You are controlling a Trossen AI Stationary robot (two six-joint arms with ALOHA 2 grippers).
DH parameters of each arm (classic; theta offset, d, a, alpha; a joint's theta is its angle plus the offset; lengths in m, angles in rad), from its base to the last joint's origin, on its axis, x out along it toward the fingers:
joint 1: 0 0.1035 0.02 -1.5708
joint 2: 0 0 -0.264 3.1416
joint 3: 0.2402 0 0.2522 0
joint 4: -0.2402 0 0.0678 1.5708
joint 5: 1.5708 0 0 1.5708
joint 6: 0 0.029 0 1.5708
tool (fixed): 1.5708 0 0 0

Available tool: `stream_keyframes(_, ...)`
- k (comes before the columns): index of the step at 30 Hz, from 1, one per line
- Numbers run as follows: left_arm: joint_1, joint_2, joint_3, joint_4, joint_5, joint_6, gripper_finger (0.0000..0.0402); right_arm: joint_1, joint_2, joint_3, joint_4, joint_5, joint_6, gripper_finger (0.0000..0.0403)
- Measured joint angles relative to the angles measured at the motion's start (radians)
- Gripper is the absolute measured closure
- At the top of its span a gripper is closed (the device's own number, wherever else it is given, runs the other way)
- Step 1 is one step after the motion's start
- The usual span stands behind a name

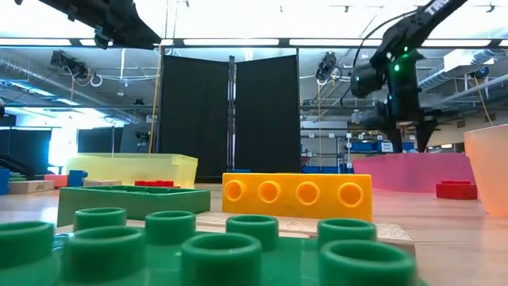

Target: Sort blocks by size

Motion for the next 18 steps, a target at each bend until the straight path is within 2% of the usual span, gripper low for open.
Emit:
stream_keyframes(10,0.000,0.000,0.000,-0.001,-0.010,0.000,0.0186,-0.014,0.071,-0.025,0.061,-0.042,-0.054,0.0213)
stream_keyframes(18,0.000,0.000,0.000,0.005,-0.010,0.000,0.0186,-0.008,-0.011,-0.025,0.057,-0.052,-0.054,0.0212)
